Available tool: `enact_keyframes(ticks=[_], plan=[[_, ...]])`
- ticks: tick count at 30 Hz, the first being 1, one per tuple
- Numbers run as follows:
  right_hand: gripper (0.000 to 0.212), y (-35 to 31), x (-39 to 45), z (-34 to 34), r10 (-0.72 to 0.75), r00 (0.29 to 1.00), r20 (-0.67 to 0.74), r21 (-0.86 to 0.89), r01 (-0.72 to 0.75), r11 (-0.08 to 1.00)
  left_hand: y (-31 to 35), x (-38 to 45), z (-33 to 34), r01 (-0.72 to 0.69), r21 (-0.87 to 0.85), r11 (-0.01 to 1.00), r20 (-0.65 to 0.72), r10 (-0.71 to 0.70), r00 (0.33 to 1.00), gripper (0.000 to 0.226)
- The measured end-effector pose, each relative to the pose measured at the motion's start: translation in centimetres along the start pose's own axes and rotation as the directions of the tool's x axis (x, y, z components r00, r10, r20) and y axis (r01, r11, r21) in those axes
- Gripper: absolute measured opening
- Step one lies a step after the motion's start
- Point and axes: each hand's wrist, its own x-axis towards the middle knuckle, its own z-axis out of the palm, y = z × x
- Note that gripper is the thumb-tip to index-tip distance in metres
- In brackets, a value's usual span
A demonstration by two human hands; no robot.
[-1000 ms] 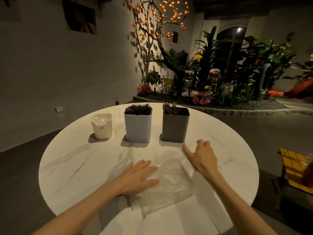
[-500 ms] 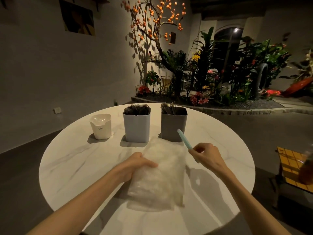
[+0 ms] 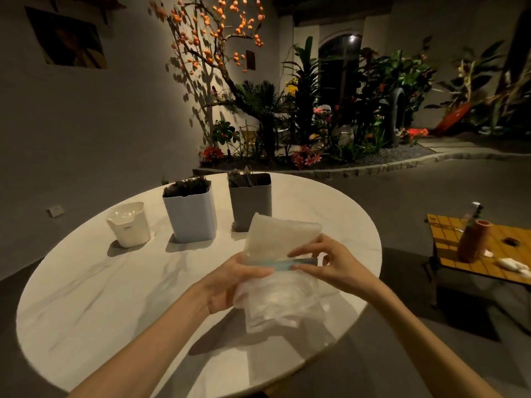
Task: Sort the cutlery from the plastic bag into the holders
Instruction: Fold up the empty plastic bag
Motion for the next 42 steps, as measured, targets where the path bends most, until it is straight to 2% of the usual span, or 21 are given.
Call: enact_keyframes(ticks=[1,3,4,6,8,9,11,14,16,18,20,23,25,27,28,30,33,35,37,39,42], plan=[[0.048,0.3,-0.8,-0.5,0.058,0.995,-0.079,0.047,-0.055,0.997,-0.2,0.4,0.9,-0.02,0.032,0.999,-0.005,0.02,1.0,0.052],[0.065,1.0,-2.6,-2.0,0.273,0.949,-0.157,0.294,-0.219,0.93,-0.6,1.3,3.4,-0.031,0.048,0.998,-0.014,0.032,0.999,0.023],[0.064,1.5,-3.4,-2.8,0.366,0.924,-0.109,0.449,-0.282,0.848,-0.7,1.6,4.6,-0.035,0.052,0.998,-0.01,0.036,0.999,0.011],[0.057,2.7,-5.4,-4.7,0.456,0.886,0.081,0.735,-0.362,0.573,-1.4,2.6,6.5,-0.034,0.094,0.995,0.024,0.032,0.999,0.021],[0.076,3.5,-7.7,-6.6,0.479,0.848,0.226,0.834,-0.422,0.355,-2.3,3.9,8.3,-0.033,0.16,0.987,0.162,0.007,0.987,0.015],[0.081,3.6,-8.4,-7.3,0.493,0.83,0.262,0.816,-0.464,0.346,-2.6,4.4,8.8,-0.035,0.186,0.982,0.22,-0.007,0.975,0.012],[0.075,3.8,-10.7,-8.8,0.534,0.795,0.288,0.712,-0.55,0.436,-4.0,6.0,10.6,-0.008,0.295,0.956,0.288,-0.081,0.954,0.016],[0.047,4.4,-14.2,-10.9,0.557,0.774,0.302,0.434,-0.632,0.642,-6.3,8.0,14.4,0.008,0.432,0.902,0.343,-0.173,0.923,0.035],[0.031,5.7,-16.7,-12.0,0.616,0.73,0.296,0.261,-0.682,0.683,-7.9,9.3,16.9,-0.017,0.489,0.872,0.354,-0.181,0.918,0.041],[0.044,7.3,-19.3,-12.4,0.681,0.686,0.257,0.148,-0.724,0.674,-9.6,10.4,18.8,-0.005,0.5,0.866,0.301,-0.168,0.939,0.038],[0.062,9.7,-21.8,-12.4,0.739,0.649,0.182,0.109,-0.76,0.641,-11.7,11.5,20.7,0.053,0.449,0.892,0.168,-0.142,0.975,0.03],[0.053,13.7,-25.7,-11.8,0.799,0.595,0.084,0.195,-0.797,0.572,-16.0,13.1,23.1,0.23,0.329,0.916,0.096,-0.274,0.957,0.017],[0.047,15.9,-27.8,-11.0,0.824,0.564,0.058,0.24,-0.809,0.537,-19.1,14.1,23.8,0.305,0.439,0.845,0.089,-0.379,0.921,0.04],[0.047,18.0,-29.5,-10.0,0.84,0.541,0.035,0.3,-0.807,0.508,-22.5,15.1,23.9,0.247,0.651,0.717,0.051,-0.366,0.929,0.06],[0.047,19.2,-30.4,-9.3,0.844,0.536,0.027,0.333,-0.801,0.498,-24.1,15.5,23.7,0.236,0.684,0.69,0.026,-0.347,0.938,0.064],[0.045,21.8,-32.3,-7.8,0.859,0.511,0.008,0.421,-0.781,0.461,-27.8,16.5,22.8,0.291,0.638,0.713,-0.034,-0.351,0.936,0.062],[0.032,27.0,-36.0,-4.4,0.916,0.398,-0.053,0.536,-0.763,0.362,-33.8,17.3,21.0,0.386,0.578,0.719,-0.121,-0.393,0.912,0.058],[0.022,30.0,-38.3,-1.3,0.935,0.316,-0.16,0.446,-0.822,0.354,-37.3,17.0,20.3,0.456,0.555,0.696,-0.177,-0.437,0.882,0.053],[0.016,32.0,-39.7,1.5,0.93,0.292,-0.221,0.33,-0.875,0.354,-40.2,16.8,19.6,0.509,0.555,0.658,-0.228,-0.468,0.854,0.052],[0.007,33.6,-40.1,3.9,0.915,0.319,-0.246,0.224,-0.9,0.374,-43.0,17.5,18.8,0.501,0.604,0.62,-0.243,-0.455,0.857,0.056],[0.008,35.7,-41.0,7.0,0.859,0.376,-0.347,0.069,-0.903,0.423,-46.5,18.3,17.7,0.436,0.71,0.553,-0.23,-0.403,0.886,0.042]])
